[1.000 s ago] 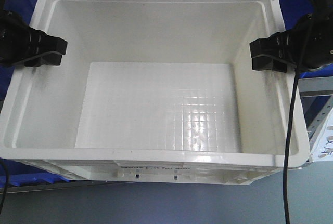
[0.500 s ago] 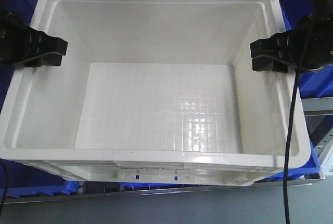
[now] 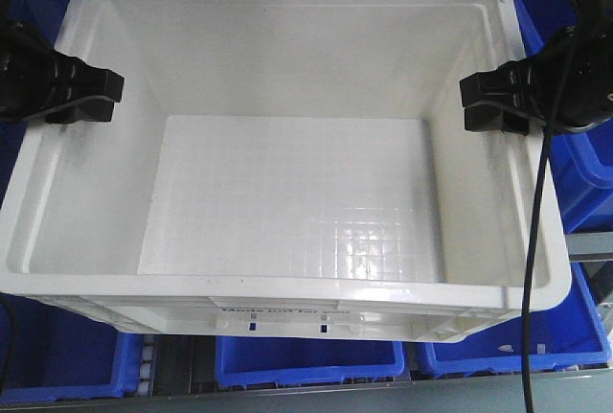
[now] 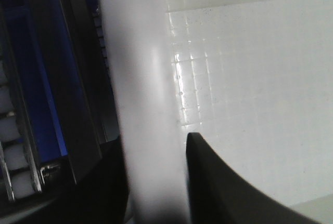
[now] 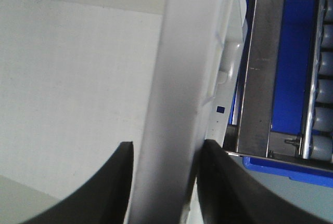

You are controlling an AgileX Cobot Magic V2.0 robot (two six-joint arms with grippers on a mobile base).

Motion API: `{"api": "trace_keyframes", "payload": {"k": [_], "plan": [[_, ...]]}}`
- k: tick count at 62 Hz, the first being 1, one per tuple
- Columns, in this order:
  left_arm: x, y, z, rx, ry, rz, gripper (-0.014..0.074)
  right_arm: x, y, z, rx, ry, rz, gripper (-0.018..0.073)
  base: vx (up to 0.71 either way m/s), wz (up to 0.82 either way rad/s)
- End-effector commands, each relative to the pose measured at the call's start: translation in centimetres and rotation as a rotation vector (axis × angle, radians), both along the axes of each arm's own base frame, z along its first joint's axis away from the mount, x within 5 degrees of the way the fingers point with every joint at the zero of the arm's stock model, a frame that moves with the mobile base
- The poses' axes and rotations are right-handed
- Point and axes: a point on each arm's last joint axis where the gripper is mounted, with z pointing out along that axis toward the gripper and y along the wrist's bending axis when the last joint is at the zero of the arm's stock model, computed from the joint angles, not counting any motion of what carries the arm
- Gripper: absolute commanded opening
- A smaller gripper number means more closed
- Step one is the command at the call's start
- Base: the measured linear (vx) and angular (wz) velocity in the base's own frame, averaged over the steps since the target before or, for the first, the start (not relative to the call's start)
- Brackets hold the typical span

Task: Move bin from left to right shelf
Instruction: 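Keep the tote gripped while the base drives toward the other shelf, then hold the white tote with both grippers above the blue-bin roller shelf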

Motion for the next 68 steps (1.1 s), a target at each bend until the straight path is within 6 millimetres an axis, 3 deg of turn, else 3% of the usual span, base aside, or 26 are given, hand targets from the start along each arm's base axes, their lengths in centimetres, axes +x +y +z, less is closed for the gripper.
{"api": "trace_keyframes", "payload": {"k": [1,68], "plan": [[-0.32,0.21,2.68,-0.016,-0.157,-0.007,-0.0008,-0.39,-0.20,2.88,0.004,-0.177,0.024,-0.0004,0.16,-0.02],[-0.32,0.21,2.68,-0.016,-0.157,-0.007,-0.0008,-0.38,-0.20,2.89,0.004,-0.178,0.023,-0.0004,0.10,0.00]]}}
